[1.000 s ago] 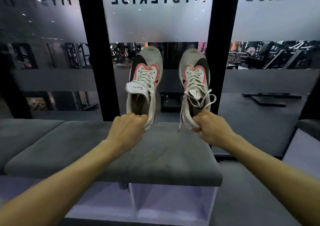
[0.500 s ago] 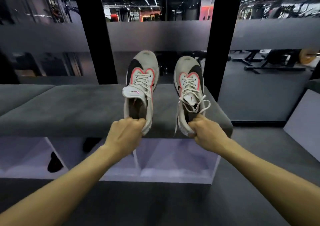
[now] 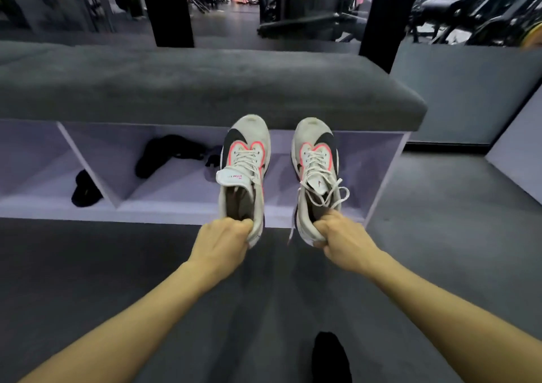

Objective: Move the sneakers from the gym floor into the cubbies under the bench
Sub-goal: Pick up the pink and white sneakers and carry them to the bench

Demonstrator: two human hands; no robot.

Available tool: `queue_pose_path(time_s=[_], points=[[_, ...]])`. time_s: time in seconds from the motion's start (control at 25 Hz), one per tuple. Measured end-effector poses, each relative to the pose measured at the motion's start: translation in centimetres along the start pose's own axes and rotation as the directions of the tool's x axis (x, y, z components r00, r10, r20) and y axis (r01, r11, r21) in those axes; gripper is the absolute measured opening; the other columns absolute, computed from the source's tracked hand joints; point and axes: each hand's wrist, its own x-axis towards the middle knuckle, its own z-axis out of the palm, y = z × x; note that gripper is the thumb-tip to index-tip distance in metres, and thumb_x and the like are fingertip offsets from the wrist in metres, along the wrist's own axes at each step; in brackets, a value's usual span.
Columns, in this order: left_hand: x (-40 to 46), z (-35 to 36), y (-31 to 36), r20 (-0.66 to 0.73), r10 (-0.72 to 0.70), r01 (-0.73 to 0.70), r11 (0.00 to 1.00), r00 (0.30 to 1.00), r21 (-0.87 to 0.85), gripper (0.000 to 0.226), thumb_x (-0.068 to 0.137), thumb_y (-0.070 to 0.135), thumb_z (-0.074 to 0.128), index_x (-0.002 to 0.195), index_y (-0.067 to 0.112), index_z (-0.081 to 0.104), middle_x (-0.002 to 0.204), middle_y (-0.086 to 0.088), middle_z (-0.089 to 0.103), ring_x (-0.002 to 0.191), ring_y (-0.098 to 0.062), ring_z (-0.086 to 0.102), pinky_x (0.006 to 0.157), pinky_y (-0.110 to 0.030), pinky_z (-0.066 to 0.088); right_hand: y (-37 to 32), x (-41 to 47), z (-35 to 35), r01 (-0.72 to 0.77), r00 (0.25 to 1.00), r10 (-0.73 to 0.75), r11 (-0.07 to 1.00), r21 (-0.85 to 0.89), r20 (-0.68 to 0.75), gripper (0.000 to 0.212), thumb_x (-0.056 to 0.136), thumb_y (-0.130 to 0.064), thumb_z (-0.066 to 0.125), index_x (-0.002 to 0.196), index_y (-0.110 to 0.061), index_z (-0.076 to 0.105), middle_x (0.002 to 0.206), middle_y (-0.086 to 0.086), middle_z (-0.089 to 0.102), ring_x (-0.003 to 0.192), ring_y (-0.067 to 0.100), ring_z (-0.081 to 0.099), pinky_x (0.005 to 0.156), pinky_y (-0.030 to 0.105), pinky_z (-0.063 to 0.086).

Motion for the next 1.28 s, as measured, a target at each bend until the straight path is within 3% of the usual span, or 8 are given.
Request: queue_pose_path(time_s=[0.24, 0.52, 0.64, 0.72, 0.84, 1.0, 1.16, 1.28], points=[[3.9, 5.1, -1.2, 0.151, -0.003, 0.002, 1.0, 0.989, 0.007, 0.009, 0.088, 0.021, 0.054, 0.095, 0.016, 0.052, 0.096, -0.007, 0.065, 0.083, -0.031, 0.06, 0.062, -0.035, 0.041, 2.1, 3.6, 5.4, -0.014, 0.993, 0.012, 1.0, 0.016, 0.117, 0.016, 0.076, -0.012, 0.056, 0.073, -0.022, 0.044, 0.095, 0.0, 0.053, 0.096, 0.024, 0.05, 0.066, 0.039, 0.048], [16.0, 12.2, -2.8, 0.226, -0.014, 0.012, 1.0, 0.974, 0.011, 0.019, 0.084, 0.016, 0.058, 0.103, 0.016, 0.056, 0.099, -0.011, 0.064, 0.087, -0.034, 0.06, 0.064, -0.035, 0.039, 7.2, 15.1, 8.9, -0.101, 0.987, 0.094, 0.994, 0.045, 0.131, 0.014, 0.079, -0.011, 0.057, 0.075, -0.022, 0.049, 0.096, 0.0, 0.048, 0.081, 0.028, 0.056, 0.06, 0.031, 0.04], [20.3, 15.4, -4.3, 0.227, -0.036, 0.032, 0.999, 0.973, 0.018, 0.018, 0.084, 0.016, 0.058, 0.102, 0.016, 0.055, 0.099, -0.011, 0.064, 0.087, -0.036, 0.06, 0.063, -0.035, 0.038, 9.3, 20.0, 10.7, -0.097, 0.986, 0.085, 0.992, 0.079, 0.142, 0.009, 0.076, -0.01, 0.056, 0.08, -0.019, 0.055, 0.099, 0.004, 0.054, 0.083, 0.032, 0.057, 0.063, 0.037, 0.049], [22.9, 17.6, -5.3, 0.249, -0.065, 0.063, 0.998, 0.966, 0.017, 0.018, 0.085, 0.017, 0.057, 0.104, 0.016, 0.055, 0.1, -0.011, 0.063, 0.09, -0.036, 0.059, 0.065, -0.035, 0.038, 10.4, 23.2, 12.1, -0.088, 0.985, 0.068, 0.988, 0.123, 0.16, 0.012, 0.075, -0.007, 0.057, 0.073, -0.019, 0.053, 0.094, 0.006, 0.057, 0.081, 0.033, 0.058, 0.065, 0.038, 0.051], [26.3, 20.5, -6.1, 0.303, -0.075, 0.081, 0.997, 0.95, -0.007, 0.014, 0.086, 0.017, 0.058, 0.099, 0.015, 0.056, 0.1, -0.011, 0.063, 0.092, -0.035, 0.06, 0.068, -0.035, 0.043, 11.6, 27.0, 14.0, -0.122, 0.981, 0.091, 0.976, 0.181, 0.174, 0.031, 0.076, -0.005, 0.06, 0.057, -0.02, 0.04, 0.076, 0.001, 0.054, 0.074, 0.025, 0.056, 0.062, 0.029, 0.043], [29.2, 23.6, -6.9, 0.326, -0.083, 0.09, 0.996, 0.942, -0.005, 0.014, 0.086, 0.019, 0.058, 0.1, 0.016, 0.058, 0.101, -0.011, 0.063, 0.093, -0.035, 0.06, 0.066, -0.033, 0.04, 12.9, 30.0, 16.7, -0.135, 0.977, 0.091, 0.963, 0.233, 0.191, 0.037, 0.076, -0.003, 0.06, 0.056, -0.02, 0.035, 0.066, -0.008, 0.047, 0.07, 0.02, 0.048, 0.064, 0.024, 0.039], [30.2, 26.2, -7.6, 0.365, -0.094, 0.098, 0.995, 0.926, 0.007, 0.022, 0.088, 0.019, 0.058, 0.109, 0.014, 0.055, 0.107, -0.01, 0.061, 0.097, -0.032, 0.06, 0.07, -0.034, 0.043, 14.2, 31.8, 18.4, -0.143, 0.972, 0.099, 0.969, 0.201, 0.214, 0.03, 0.076, -0.017, 0.07, 0.074, -0.024, 0.041, 0.097, 0.001, 0.055, 0.089, 0.025, 0.054, 0.079, 0.035, 0.048], [30.5, 27.5, -7.9, 0.387, -0.099, 0.124, 0.992, 0.917, -0.039, 0.025, 0.087, 0.022, 0.061, 0.109, 0.013, 0.054, 0.108, -0.01, 0.06, 0.098, -0.031, 0.061, 0.074, -0.035, 0.047, 14.5, 32.2, 18.6, -0.165, 0.967, 0.117, 0.964, 0.207, 0.227, 0.025, 0.079, -0.021, 0.069, 0.085, -0.026, 0.045, 0.107, 0.001, 0.054, 0.094, 0.024, 0.053, 0.082, 0.034, 0.047]])
